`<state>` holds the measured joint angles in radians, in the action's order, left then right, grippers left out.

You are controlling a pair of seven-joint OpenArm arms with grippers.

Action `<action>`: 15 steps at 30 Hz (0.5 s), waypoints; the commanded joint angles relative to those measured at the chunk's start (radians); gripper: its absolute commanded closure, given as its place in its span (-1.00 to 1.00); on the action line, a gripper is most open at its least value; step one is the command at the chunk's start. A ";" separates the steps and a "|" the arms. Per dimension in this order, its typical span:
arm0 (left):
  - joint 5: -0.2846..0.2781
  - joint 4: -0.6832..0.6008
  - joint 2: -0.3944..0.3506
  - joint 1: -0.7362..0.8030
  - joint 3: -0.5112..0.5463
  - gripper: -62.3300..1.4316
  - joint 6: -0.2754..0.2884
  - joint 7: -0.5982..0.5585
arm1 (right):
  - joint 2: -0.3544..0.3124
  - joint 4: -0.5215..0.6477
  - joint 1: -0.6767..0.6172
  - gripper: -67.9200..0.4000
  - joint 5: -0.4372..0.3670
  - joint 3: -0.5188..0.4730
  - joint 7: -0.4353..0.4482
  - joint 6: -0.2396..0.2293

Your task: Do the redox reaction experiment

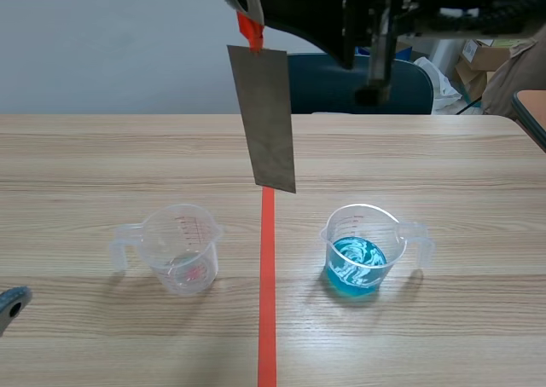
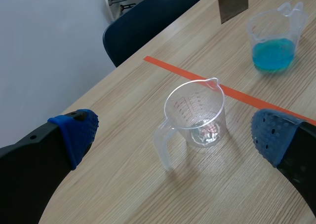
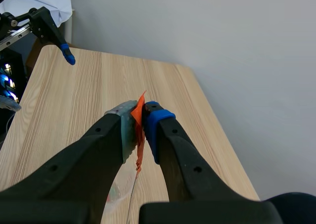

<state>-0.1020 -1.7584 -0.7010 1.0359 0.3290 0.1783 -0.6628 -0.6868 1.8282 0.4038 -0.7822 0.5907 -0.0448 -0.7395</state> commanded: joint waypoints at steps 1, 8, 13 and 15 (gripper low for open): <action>-0.006 -0.008 0.008 -0.001 0.004 -1.00 -0.004 -0.013 | 0.019 -0.010 0.042 0.97 -0.008 0.014 0.004 -0.006; -0.006 -0.008 0.008 -0.001 0.004 -1.00 -0.004 -0.013 | 0.119 -0.086 0.142 0.97 -0.007 0.132 -0.003 -0.006; -0.006 -0.008 0.008 -0.001 0.004 -1.00 -0.004 -0.013 | 0.198 -0.150 0.190 0.97 -0.007 0.187 -0.013 -0.006; -0.006 -0.008 0.008 -0.001 0.004 -1.00 -0.004 -0.013 | 0.228 -0.175 0.205 0.97 -0.007 0.203 -0.014 -0.006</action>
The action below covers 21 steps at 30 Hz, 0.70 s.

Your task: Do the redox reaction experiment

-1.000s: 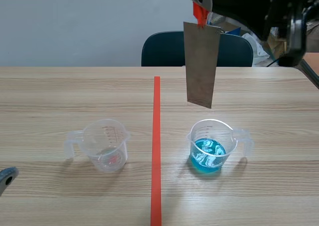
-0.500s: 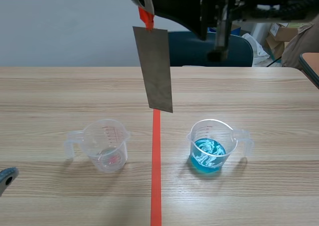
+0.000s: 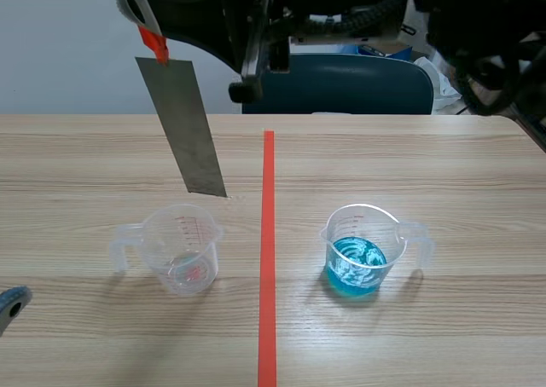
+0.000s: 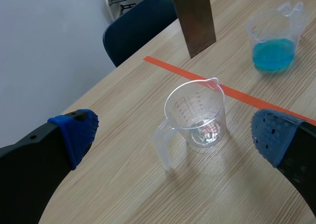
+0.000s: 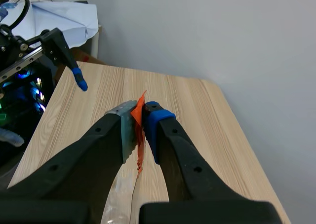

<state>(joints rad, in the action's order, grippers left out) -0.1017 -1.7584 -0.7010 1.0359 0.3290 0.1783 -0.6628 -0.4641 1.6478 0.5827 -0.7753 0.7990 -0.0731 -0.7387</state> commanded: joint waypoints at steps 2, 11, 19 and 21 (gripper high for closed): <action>-0.007 -0.008 0.008 -0.001 0.004 -1.00 -0.004 -0.013 | 0.034 -0.015 0.044 0.97 -0.014 0.013 0.007 -0.007; -0.007 -0.008 0.008 -0.001 0.004 -1.00 -0.004 -0.013 | 0.135 -0.074 0.096 0.97 -0.014 0.081 -0.035 -0.007; -0.007 -0.008 0.008 -0.001 0.004 -1.00 -0.004 -0.013 | 0.176 -0.092 0.099 0.97 -0.014 0.093 -0.071 -0.007; -0.007 -0.008 0.008 -0.001 0.004 -1.00 -0.004 -0.013 | 0.176 -0.092 0.099 0.97 -0.014 0.093 -0.071 -0.007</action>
